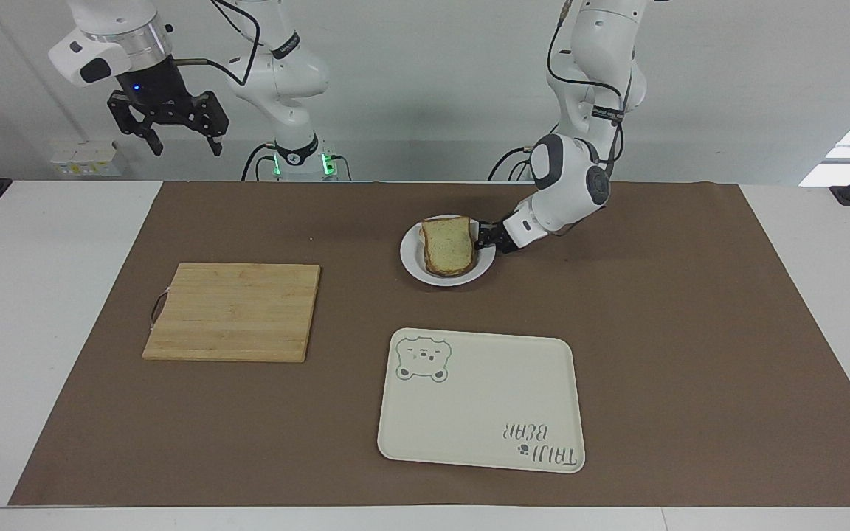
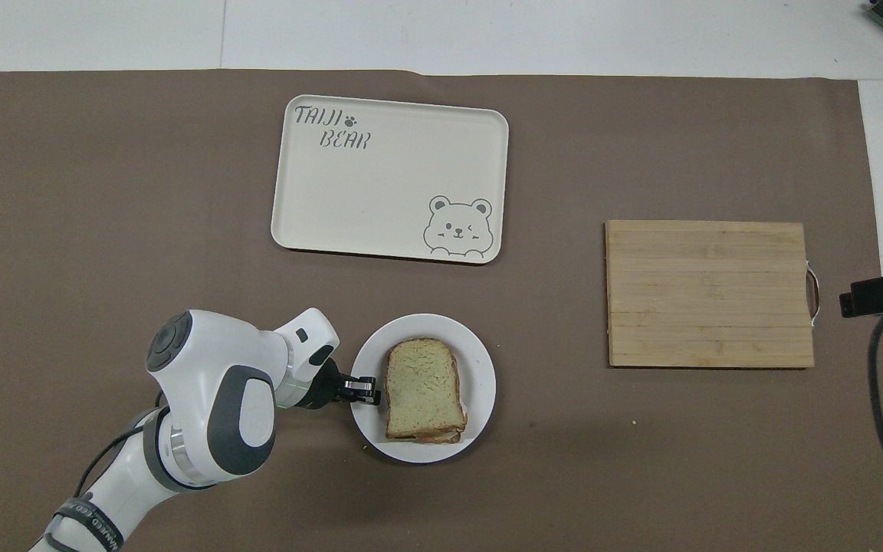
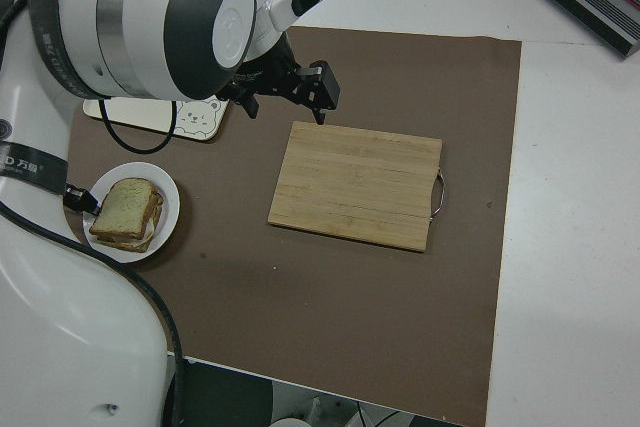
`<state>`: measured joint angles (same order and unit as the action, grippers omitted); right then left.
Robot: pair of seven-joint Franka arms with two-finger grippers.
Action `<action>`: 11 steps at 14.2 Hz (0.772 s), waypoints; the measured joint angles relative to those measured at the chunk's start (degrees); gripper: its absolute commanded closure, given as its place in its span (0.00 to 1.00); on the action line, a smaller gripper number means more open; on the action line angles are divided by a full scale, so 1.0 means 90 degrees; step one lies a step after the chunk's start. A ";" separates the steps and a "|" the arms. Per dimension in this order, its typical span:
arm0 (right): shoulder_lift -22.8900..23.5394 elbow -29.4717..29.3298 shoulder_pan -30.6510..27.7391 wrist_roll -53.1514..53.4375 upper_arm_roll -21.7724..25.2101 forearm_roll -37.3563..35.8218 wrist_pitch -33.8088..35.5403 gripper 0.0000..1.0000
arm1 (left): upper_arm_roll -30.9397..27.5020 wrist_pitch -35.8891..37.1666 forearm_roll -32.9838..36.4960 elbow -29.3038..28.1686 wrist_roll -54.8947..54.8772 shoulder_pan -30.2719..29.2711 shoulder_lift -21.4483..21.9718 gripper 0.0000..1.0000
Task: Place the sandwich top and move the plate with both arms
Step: 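Grasp the white plate rim with the left gripper, then slide the plate with the left gripper onto the bear tray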
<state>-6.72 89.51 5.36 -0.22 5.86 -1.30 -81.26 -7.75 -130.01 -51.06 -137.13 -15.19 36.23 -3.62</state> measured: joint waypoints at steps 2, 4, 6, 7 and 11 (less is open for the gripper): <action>-0.0004 0.0045 -0.0004 -0.0004 0.0017 0.0008 -0.0089 0.00 | -0.0008 0.0317 -0.0188 0.0036 -0.0375 -0.0251 -0.0011 1.00; -0.0004 0.0064 -0.0014 -0.0117 0.0027 0.0008 -0.0105 0.00 | -0.0020 0.0770 -0.0214 0.0172 -0.0581 -0.0635 -0.0040 1.00; -0.0007 0.0066 -0.0059 -0.0284 0.0034 0.0008 -0.0111 0.00 | -0.0036 0.1329 -0.0214 0.0470 -0.0667 -0.1045 -0.0139 1.00; -0.0009 0.0066 -0.0066 -0.0314 0.0054 0.0008 -0.0113 0.00 | -0.0041 0.1594 -0.0214 0.0687 -0.0690 -0.1240 -0.0234 1.00; -0.0013 0.0068 -0.0067 -0.0325 0.0071 0.0008 -0.0114 0.00 | -0.0044 0.2244 -0.0219 0.1570 -0.0699 -0.1694 -0.0670 1.00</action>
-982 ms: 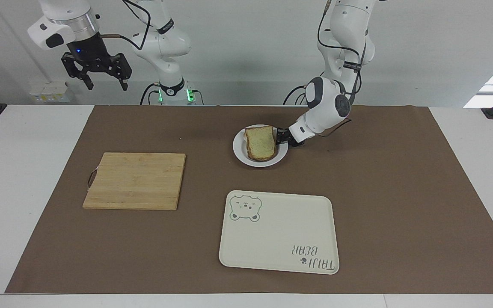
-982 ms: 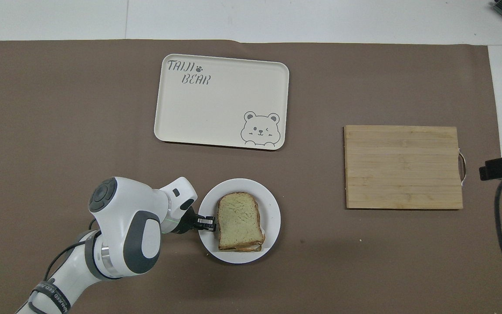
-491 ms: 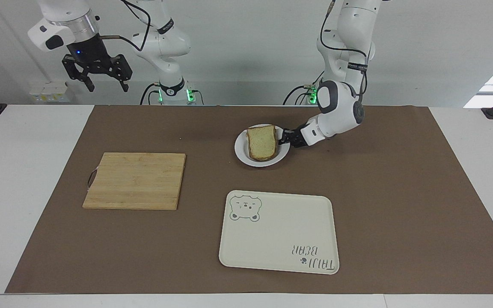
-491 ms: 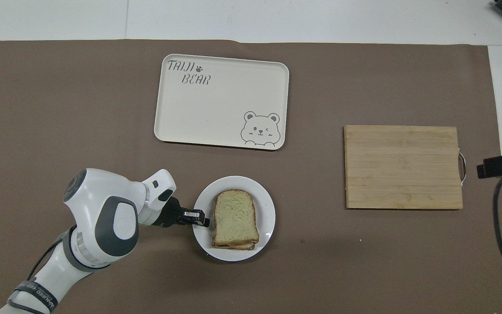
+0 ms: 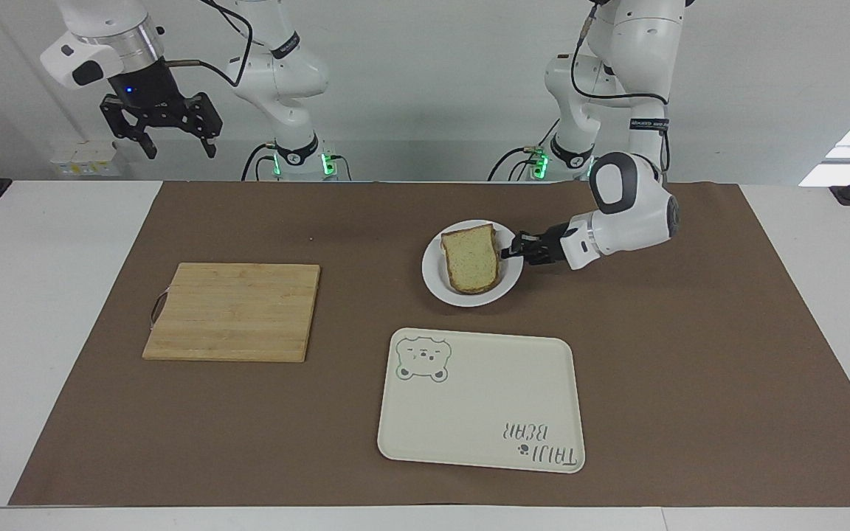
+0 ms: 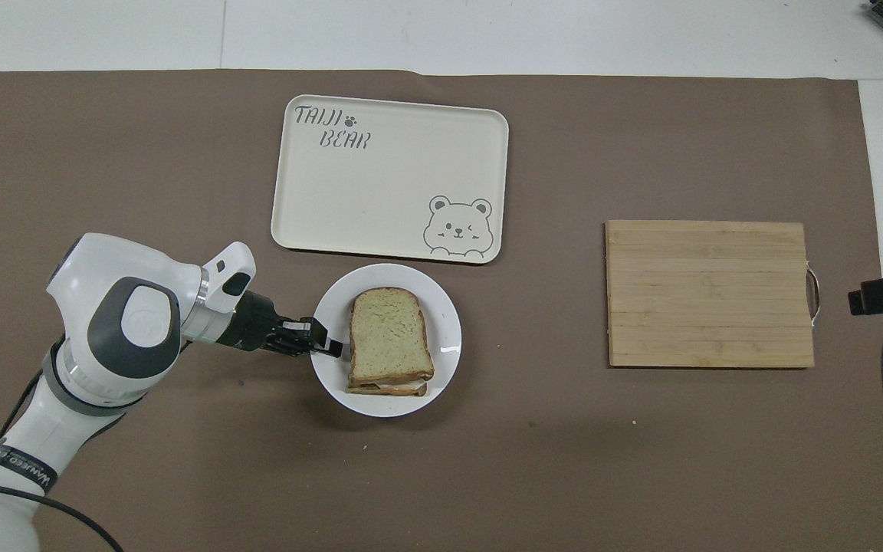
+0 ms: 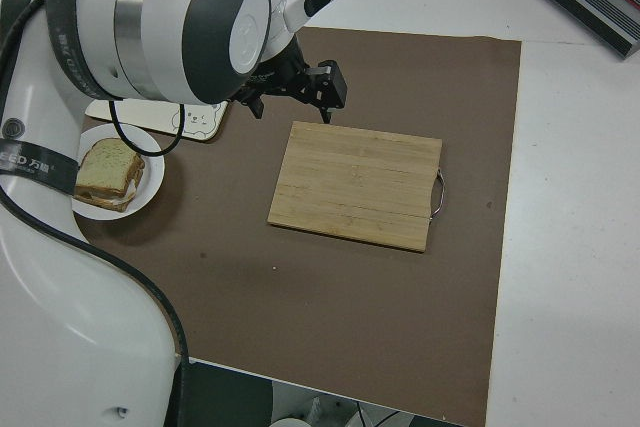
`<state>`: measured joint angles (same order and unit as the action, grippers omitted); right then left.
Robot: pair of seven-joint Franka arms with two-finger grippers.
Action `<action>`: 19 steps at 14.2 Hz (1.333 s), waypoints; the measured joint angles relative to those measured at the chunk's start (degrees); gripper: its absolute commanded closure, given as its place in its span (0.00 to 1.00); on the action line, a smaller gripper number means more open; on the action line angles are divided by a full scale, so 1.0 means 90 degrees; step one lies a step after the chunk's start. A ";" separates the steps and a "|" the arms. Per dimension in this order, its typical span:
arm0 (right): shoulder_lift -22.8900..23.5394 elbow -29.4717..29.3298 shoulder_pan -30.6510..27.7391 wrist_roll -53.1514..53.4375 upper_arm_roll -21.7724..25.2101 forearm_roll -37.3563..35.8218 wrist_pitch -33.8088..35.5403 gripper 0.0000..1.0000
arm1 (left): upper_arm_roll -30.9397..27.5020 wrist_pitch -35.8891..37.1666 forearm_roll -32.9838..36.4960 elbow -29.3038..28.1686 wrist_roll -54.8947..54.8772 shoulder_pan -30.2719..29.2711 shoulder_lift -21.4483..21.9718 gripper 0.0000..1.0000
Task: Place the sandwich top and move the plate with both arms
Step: 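Slide the plate with the left gripper onto the bear tray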
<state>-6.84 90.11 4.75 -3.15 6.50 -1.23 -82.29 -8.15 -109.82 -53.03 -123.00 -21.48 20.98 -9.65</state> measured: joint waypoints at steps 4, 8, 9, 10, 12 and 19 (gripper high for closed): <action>-0.0001 0.0001 0.0000 0.0000 0.0000 -0.0001 0.0000 0.00 | 0.0004 0.0593 -0.0099 0.1118 0.0000 -0.0398 -0.0550 1.00; -0.0002 0.0003 0.0000 0.0000 0.0000 -0.0002 0.0000 0.00 | 0.0003 0.0946 -0.0195 0.2389 0.0063 -0.0587 -0.1190 1.00; -0.0002 0.0003 0.0000 0.0000 0.0000 -0.0002 0.0000 0.00 | 0.0011 0.0952 -0.0204 0.2664 0.0178 -0.0587 -0.1341 1.00; -0.0002 0.0003 0.0000 0.0000 0.0000 -0.0002 0.0000 0.00 | 0.0024 0.0961 -0.0208 0.2980 0.0314 -0.0586 -0.1522 1.00; -0.0003 0.0003 0.0000 0.0000 0.0000 -0.0003 0.0000 0.00 | 0.0043 0.1054 -0.0214 0.3541 0.0458 -0.0588 -0.1911 1.00; -0.0003 0.0007 0.0000 0.0000 0.0000 -0.0003 0.0000 0.00 | 0.0381 0.0980 -0.0262 0.5011 0.0485 -0.0784 -0.3390 1.00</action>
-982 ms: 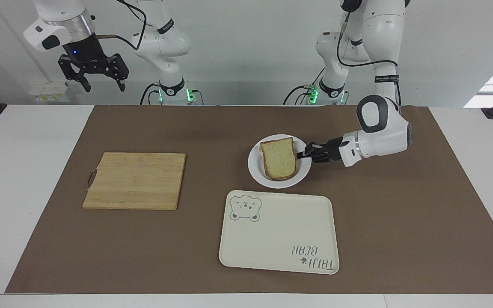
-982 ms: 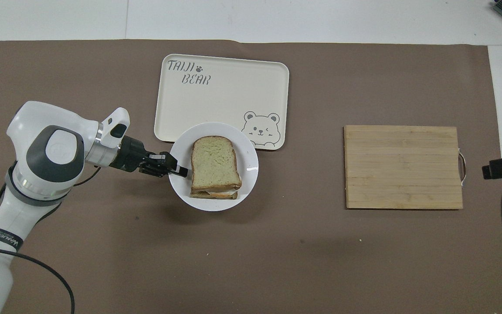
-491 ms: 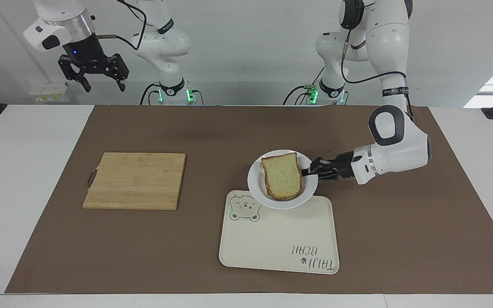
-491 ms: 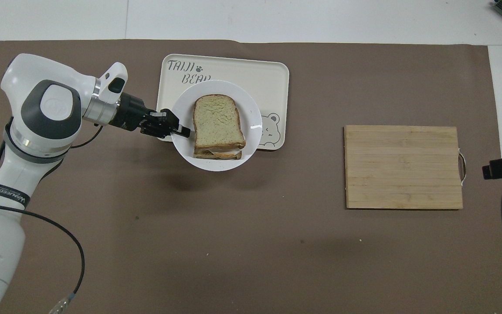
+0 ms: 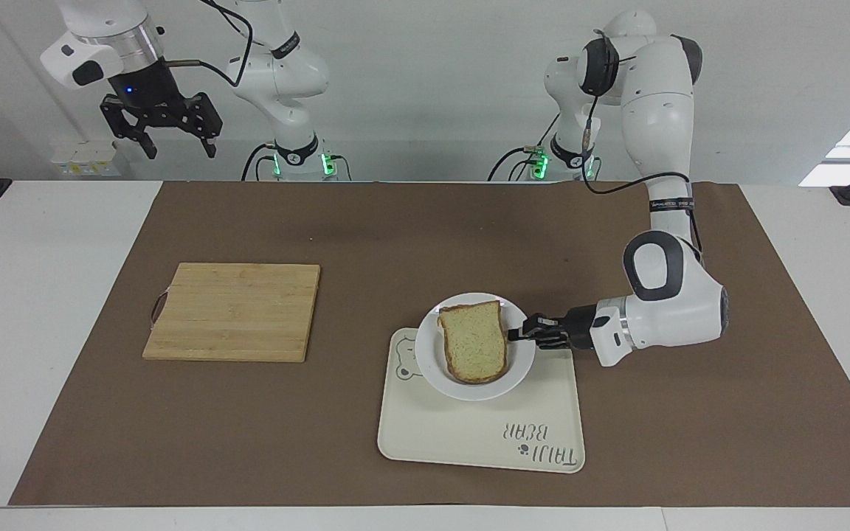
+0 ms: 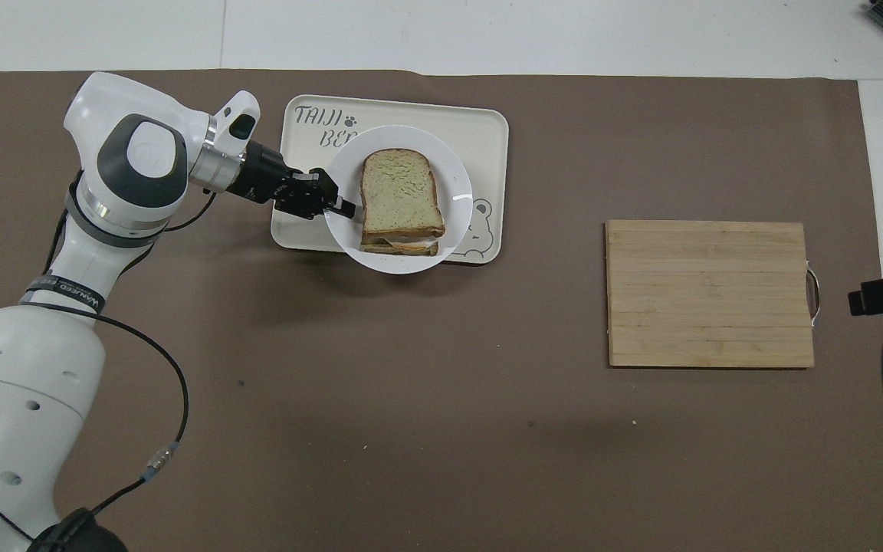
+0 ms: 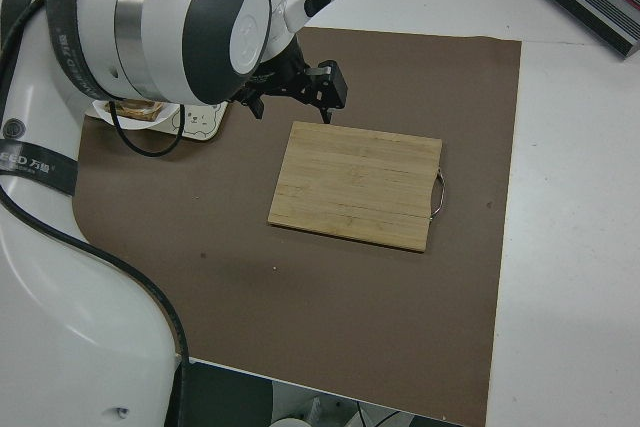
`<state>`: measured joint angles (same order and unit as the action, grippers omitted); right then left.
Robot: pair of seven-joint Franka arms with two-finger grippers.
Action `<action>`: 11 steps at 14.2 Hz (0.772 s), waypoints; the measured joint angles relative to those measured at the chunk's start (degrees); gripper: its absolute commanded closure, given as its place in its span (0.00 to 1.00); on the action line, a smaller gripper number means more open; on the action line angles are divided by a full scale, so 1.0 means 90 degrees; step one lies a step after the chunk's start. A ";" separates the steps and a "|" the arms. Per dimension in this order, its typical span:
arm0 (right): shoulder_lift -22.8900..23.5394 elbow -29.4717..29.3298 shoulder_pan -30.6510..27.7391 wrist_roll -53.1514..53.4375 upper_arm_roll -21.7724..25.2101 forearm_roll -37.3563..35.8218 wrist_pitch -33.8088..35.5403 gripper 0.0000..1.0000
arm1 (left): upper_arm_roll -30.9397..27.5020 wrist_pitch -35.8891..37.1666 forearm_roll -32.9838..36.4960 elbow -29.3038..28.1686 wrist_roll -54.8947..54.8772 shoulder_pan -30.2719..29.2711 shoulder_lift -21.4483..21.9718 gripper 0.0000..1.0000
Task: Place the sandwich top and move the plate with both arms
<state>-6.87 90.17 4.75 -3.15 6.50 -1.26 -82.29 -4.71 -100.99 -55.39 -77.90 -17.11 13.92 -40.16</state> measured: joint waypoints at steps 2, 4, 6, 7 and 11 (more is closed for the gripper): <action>0.0000 0.0000 0.0000 0.0000 0.0000 0.0000 0.0000 0.00 | 0.0123 -0.0226 0.0000 0.0172 0.0000 0.0006 -0.0206 1.00; -0.0001 0.0001 0.0000 0.0000 0.0000 0.0000 0.0000 0.00 | 0.0189 -0.0348 0.0033 0.0223 0.0000 0.0052 -0.0276 1.00; -0.0001 0.0004 0.0000 0.0000 0.0000 0.0000 0.0000 0.00 | 0.0194 -0.0444 0.0197 0.0224 0.0010 0.0106 -0.0315 1.00; -0.0001 0.0005 0.0000 0.0000 0.0000 0.0000 0.0000 0.00 | 0.0195 -0.0467 0.0258 0.0218 0.0044 0.0109 -0.0334 1.00; -0.0001 0.0010 0.0000 0.0000 0.0000 0.0000 0.0000 0.00 | 0.0180 -0.0633 0.0300 0.0196 0.0086 0.0084 -0.0485 0.00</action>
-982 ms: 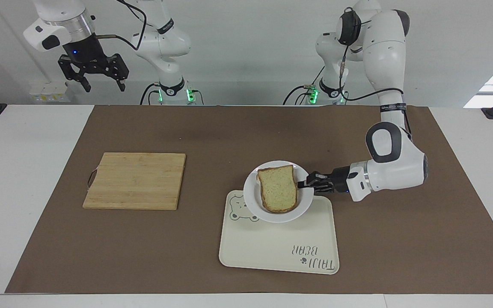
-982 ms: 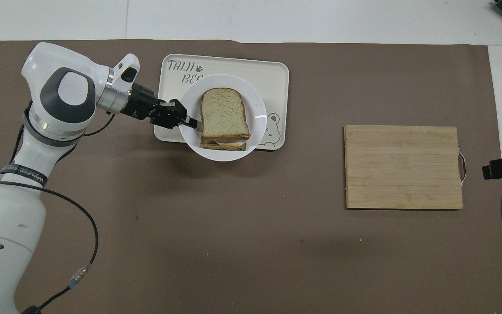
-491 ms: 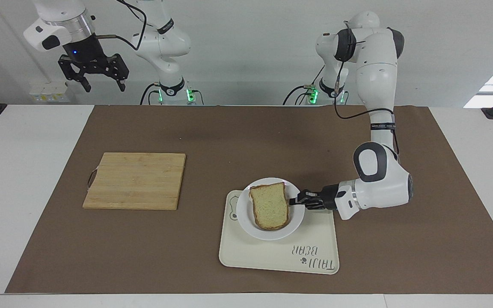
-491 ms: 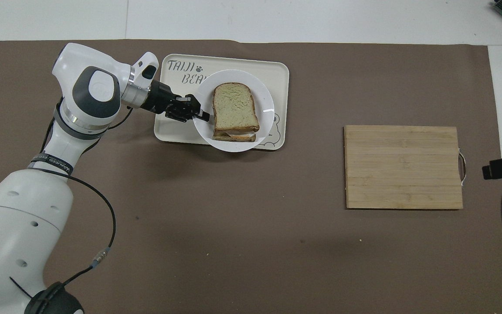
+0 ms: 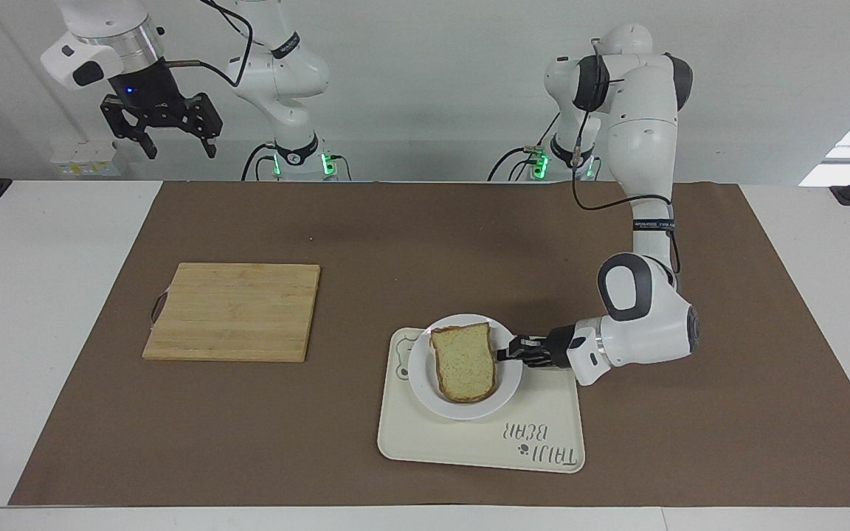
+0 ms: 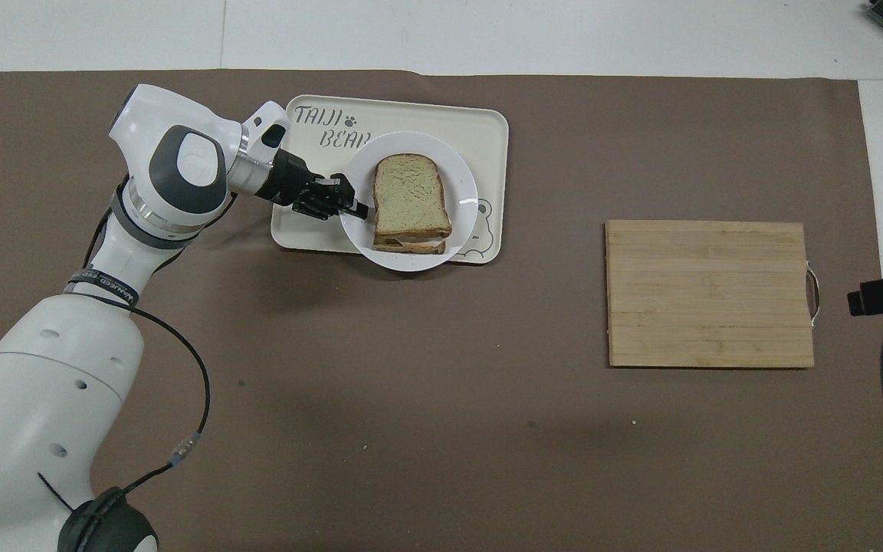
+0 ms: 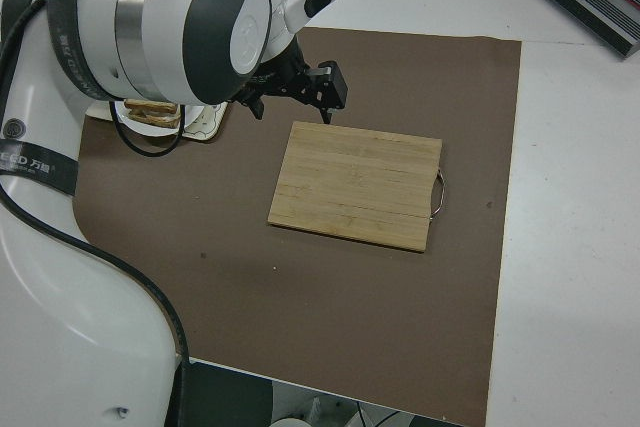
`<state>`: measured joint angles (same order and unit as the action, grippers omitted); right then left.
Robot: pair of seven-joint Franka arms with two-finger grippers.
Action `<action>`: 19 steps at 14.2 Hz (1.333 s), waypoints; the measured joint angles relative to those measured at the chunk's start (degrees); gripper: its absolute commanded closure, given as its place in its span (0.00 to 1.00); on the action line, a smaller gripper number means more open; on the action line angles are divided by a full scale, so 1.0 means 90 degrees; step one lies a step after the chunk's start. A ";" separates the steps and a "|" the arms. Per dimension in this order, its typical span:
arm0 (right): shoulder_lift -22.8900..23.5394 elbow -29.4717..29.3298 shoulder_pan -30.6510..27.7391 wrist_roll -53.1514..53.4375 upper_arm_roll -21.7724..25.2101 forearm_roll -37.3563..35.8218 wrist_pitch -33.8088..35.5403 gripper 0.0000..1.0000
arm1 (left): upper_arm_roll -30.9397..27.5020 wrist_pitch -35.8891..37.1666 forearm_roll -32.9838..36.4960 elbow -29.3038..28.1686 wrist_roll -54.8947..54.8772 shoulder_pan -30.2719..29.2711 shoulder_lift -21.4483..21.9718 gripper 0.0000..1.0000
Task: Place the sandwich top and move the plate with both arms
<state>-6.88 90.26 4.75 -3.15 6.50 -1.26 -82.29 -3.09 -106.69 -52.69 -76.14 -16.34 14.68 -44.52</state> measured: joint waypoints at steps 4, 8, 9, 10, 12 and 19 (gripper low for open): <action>0.0000 0.0002 0.0000 0.0000 0.0000 0.0000 0.0000 0.00 | -0.0069 -0.0082 -0.0003 0.0026 0.0042 -0.0130 0.0002 0.00; -0.0005 0.0003 0.0000 0.0000 0.0000 0.0000 0.0000 0.00 | -0.0331 -0.0183 0.0491 0.0186 0.0023 -0.0176 0.0120 0.00; -0.0005 0.0003 0.0000 0.0000 0.0000 0.0000 0.0000 0.00 | -0.0363 -0.0281 0.0863 0.0255 0.0024 -0.0176 0.0221 0.00; -0.0006 0.0004 0.0000 0.0000 0.0000 0.0000 0.0000 0.00 | -0.0370 -0.0377 0.1277 0.0300 0.0028 -0.0174 0.0373 0.00; -0.0006 0.0004 0.0000 0.0000 0.0000 0.0000 0.0000 0.00 | -0.0381 -0.0438 0.2010 0.0326 0.0049 -0.0168 0.0711 0.00; -0.0008 0.0005 0.0000 0.0000 0.0000 0.0000 0.0000 0.00 | -0.0614 -0.0229 0.4556 0.0341 0.0074 -0.0187 0.1905 0.00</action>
<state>-6.95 90.31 4.75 -3.15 6.50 -1.26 -82.29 -8.61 -108.75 -11.68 -73.07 -15.68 13.00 -27.37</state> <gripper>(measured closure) 0.000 0.000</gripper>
